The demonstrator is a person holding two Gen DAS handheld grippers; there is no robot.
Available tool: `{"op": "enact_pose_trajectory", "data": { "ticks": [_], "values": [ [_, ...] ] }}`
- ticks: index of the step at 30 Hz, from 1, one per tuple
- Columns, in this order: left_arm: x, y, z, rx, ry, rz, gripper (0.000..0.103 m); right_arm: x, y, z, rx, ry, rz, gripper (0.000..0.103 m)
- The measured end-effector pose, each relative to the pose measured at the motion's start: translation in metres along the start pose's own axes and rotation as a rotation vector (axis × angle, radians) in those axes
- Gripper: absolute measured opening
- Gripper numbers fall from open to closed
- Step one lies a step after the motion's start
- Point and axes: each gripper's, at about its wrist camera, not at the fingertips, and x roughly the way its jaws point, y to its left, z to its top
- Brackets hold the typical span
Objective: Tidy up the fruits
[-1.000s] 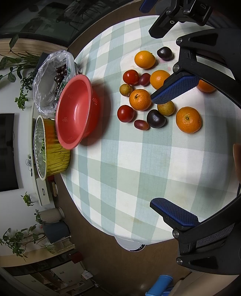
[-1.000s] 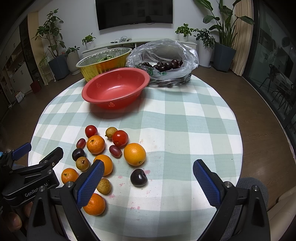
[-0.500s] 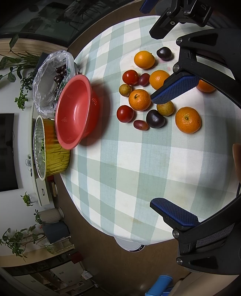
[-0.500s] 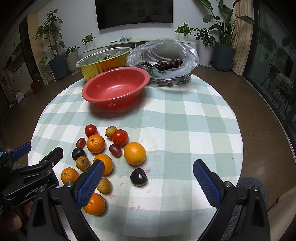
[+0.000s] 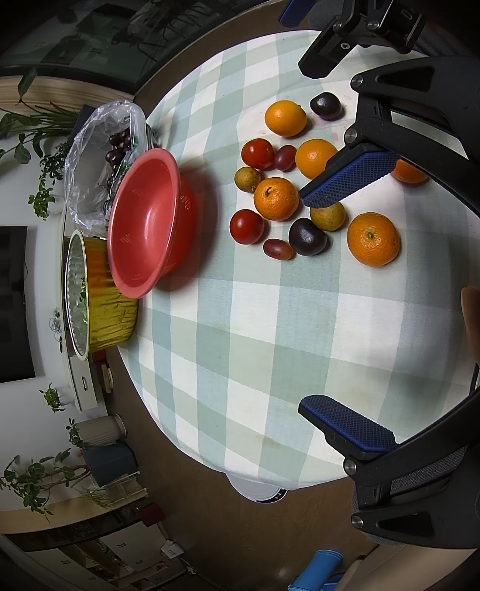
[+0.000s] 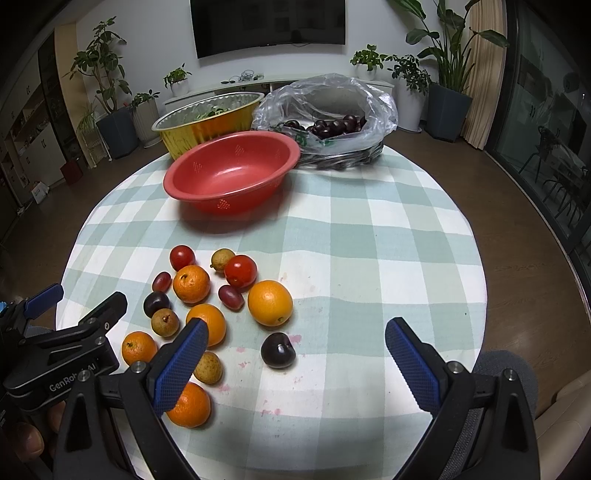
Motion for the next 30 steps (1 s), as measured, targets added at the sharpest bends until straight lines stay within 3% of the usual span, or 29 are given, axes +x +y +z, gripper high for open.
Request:
{"op": "enact_pose_trajectory", "data": {
  "ticks": [18,21,25,28,30],
  "values": [
    [0.001,0.008,-0.005,0.027,-0.011,-0.025,0.103,-0.001,0.000,0.000,-0.003,-0.002,0.004,0.099],
    [-0.004,0.019,-0.005,0.047,-0.029,-0.076,0.103,-0.005,-0.001,-0.006,-0.025,-0.025,0.044,0.099],
    [-0.011,0.032,-0.007,0.122,-0.042,-0.211,0.103,-0.011,0.002,-0.021,-0.059,-0.043,0.143,0.099],
    [-0.017,0.036,-0.014,0.203,-0.066,-0.228,0.103,-0.015,0.011,-0.034,-0.123,-0.030,0.194,0.099],
    [-0.014,0.037,-0.017,0.247,-0.037,-0.220,0.103,-0.012,0.020,-0.044,-0.172,-0.009,0.204,0.097]
  ]
}}
